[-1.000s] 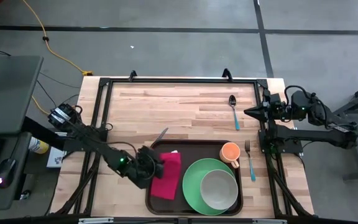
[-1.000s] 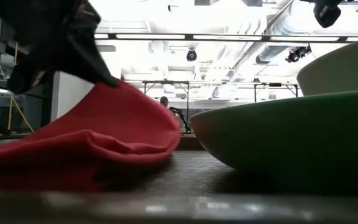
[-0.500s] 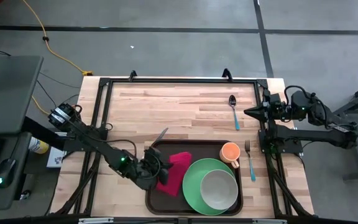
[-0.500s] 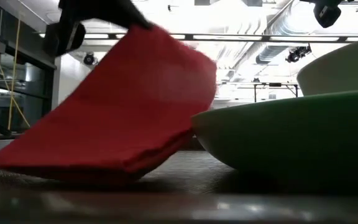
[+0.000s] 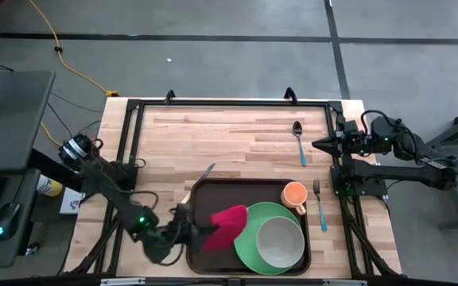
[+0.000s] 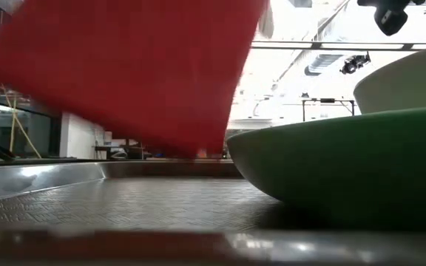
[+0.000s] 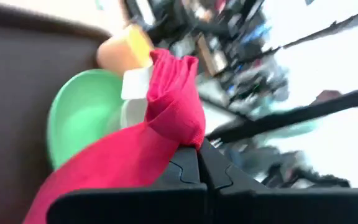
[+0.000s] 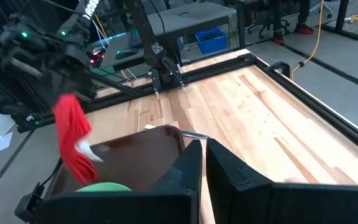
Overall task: Set up tray
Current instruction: Put the red napkin on the black serving tray to the left side of the green plate
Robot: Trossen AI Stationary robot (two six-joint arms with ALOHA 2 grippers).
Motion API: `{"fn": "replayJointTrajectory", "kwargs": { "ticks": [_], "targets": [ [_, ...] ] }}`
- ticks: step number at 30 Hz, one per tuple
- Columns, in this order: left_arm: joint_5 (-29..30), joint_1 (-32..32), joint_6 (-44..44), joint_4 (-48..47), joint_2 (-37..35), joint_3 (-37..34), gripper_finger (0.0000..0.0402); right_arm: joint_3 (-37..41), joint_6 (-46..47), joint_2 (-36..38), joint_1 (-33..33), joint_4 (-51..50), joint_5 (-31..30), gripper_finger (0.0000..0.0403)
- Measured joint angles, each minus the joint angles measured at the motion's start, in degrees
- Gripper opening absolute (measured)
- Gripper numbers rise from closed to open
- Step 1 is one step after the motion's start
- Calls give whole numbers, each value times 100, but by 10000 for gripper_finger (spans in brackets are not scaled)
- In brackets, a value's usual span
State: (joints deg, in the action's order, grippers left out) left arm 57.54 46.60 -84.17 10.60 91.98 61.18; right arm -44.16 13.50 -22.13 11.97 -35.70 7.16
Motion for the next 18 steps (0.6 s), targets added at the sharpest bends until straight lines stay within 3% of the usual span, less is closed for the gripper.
{"fn": "replayJointTrajectory", "kwargs": {
  "ticks": [4,8,11,13,18],
  "targets": [
    [706,329,-45,-296,0,335,11,0,-1,-1,0,-26,-1,0],
    [700,417,-698,-1765,37,816,11,0,-4,0,1,-25,-4,0],
    [384,403,-1336,-2618,262,1114,11,0,-4,0,0,-23,4,0],
    [117,367,-1418,-2458,480,1157,11,0,2,0,2,-20,86,0],
    [271,254,-1466,-1861,927,1167,11,0,0,-2,0,-16,286,0]
  ]
}}
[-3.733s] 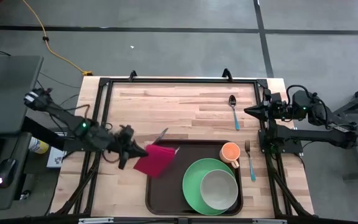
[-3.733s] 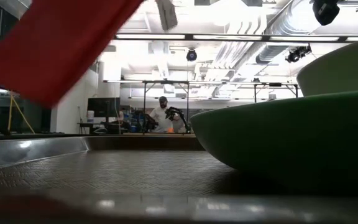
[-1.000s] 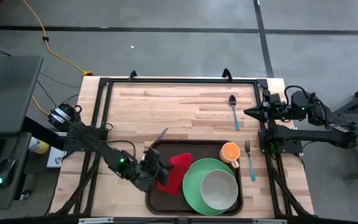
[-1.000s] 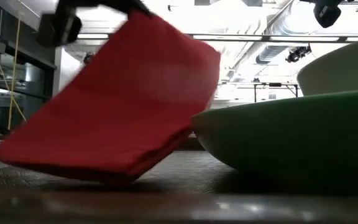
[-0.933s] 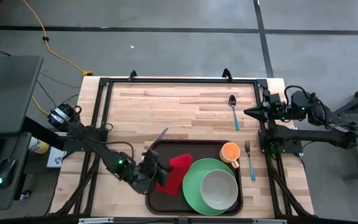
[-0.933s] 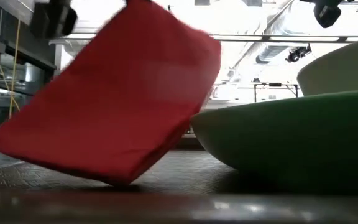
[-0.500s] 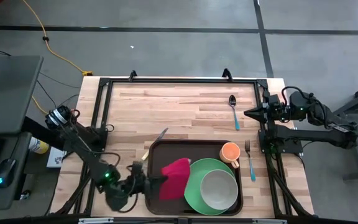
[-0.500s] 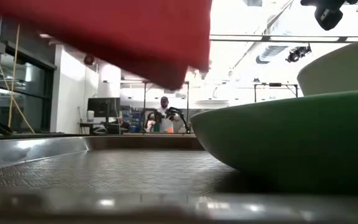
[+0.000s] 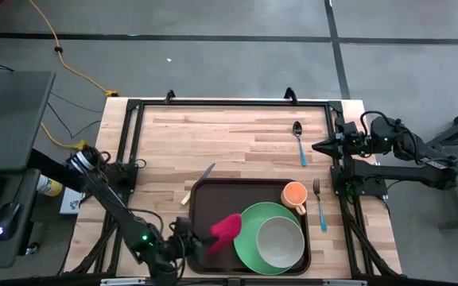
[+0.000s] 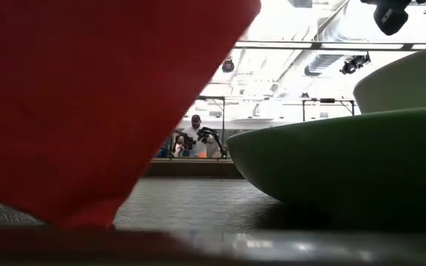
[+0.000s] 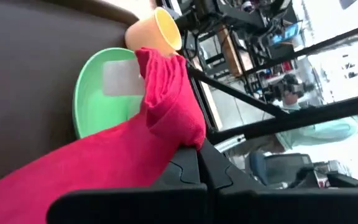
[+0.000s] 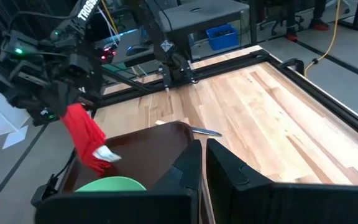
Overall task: Set up tray
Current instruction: Put the red napkin on the black serving tray to the left side of the green plate
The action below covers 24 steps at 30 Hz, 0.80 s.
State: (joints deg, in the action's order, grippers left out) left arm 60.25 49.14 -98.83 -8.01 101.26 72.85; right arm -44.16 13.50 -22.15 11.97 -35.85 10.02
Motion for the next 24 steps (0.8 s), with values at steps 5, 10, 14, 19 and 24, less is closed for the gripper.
{"fn": "replayJointTrajectory", "kwargs": {
  "ticks": [5,10,14,19,24],
  "targets": [
    [-126,-191,-12,-371,166,-7,11,0,50,6,0,11,-2,0],
    [-588,-437,-85,-1292,194,-6,11,0,72,8,2,15,11,0],
    [-995,-678,-152,-2296,188,-4,11,0,104,9,2,24,26,0],
    [-1153,-970,-149,-3104,190,-4,11,0,107,11,0,44,31,0],
    [-1569,-1155,-141,-3505,237,-3,11,0,126,11,0,52,31,0]
  ]
}}
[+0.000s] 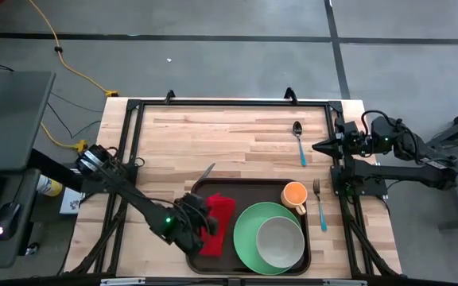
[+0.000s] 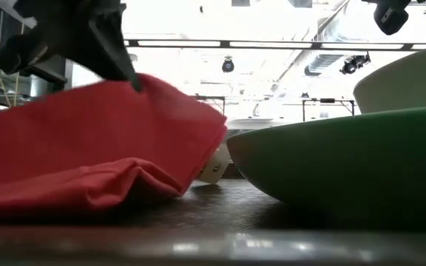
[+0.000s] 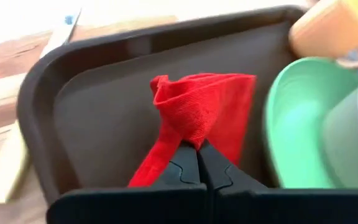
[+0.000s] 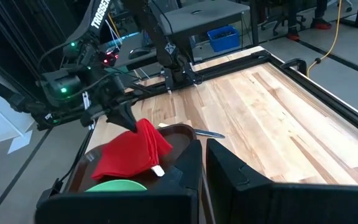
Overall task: Set up tray
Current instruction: Put the red napkin on the black serving tray to the left side of the green plate
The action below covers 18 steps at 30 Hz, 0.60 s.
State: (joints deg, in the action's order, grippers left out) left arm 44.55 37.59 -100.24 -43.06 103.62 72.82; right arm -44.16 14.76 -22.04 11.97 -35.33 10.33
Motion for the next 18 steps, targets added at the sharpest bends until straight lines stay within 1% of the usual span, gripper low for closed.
{"fn": "replayJointTrajectory", "kwargs": {
  "ticks": [4,8,12,15,18],
  "targets": [
    [-479,-169,83,-664,84,-4,11,0,-13,-1,0,0,-4,0],
    [-676,-334,95,-1115,191,-16,11,0,-17,0,0,-2,-7,0],
    [-715,-529,208,-962,167,-3,11,0,-20,0,2,-2,-31,0],
    [-1032,-672,559,-597,185,-4,11,0,-20,-2,0,-2,-31,0],
    [-1145,-751,744,-248,363,1,11,0,-20,-2,0,-2,-31,0]
  ]
}}
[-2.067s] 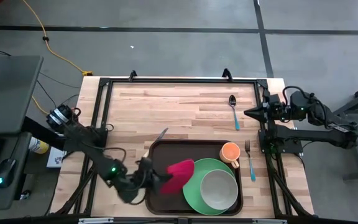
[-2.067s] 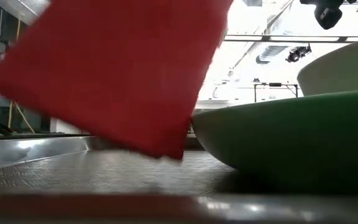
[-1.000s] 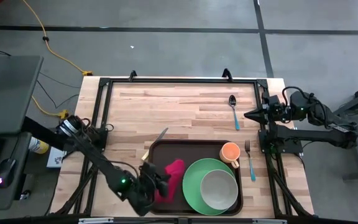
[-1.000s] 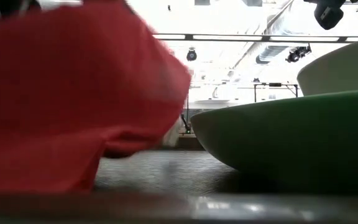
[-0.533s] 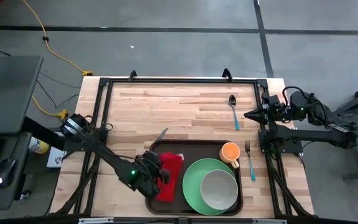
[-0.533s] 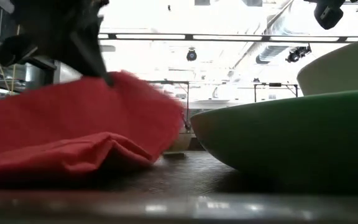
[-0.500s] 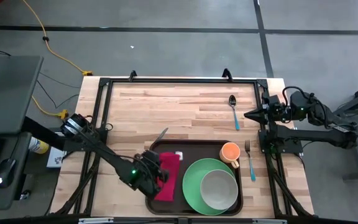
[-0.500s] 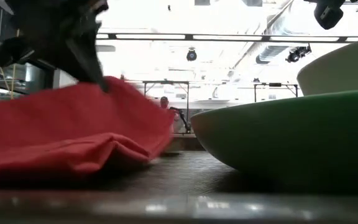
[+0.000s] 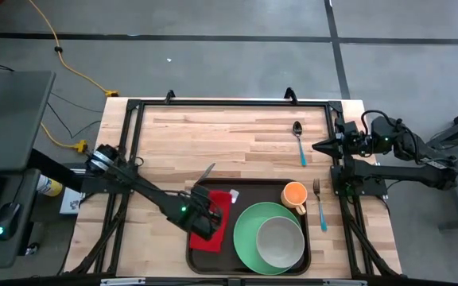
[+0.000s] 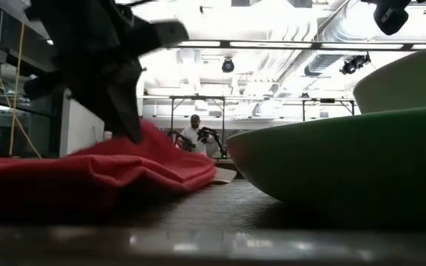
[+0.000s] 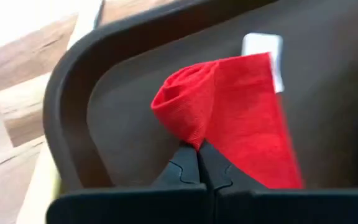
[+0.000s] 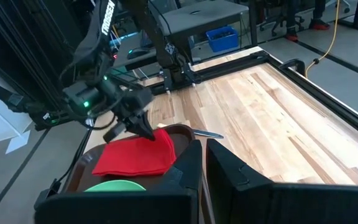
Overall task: Set up tray
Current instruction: Put the red napkin on the black serving tray to the left side of the green plate
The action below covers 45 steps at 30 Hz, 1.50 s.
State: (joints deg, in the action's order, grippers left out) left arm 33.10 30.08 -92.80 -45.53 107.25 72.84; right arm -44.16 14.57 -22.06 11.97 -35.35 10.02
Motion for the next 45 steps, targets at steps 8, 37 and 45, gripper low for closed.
{"fn": "replayJointTrajectory", "kwargs": {
  "ticks": [8,37,45],
  "targets": [
    [-384,-152,-386,-184,469,-9,11,0,46,-1,1,-27,16,0],
    [-648,-849,1705,-847,-283,43,109,0,47,1,1,-66,24,0],
    [-2459,-785,4245,54,-810,49,30,-2,46,9,0,-144,88,0]
  ]
}}
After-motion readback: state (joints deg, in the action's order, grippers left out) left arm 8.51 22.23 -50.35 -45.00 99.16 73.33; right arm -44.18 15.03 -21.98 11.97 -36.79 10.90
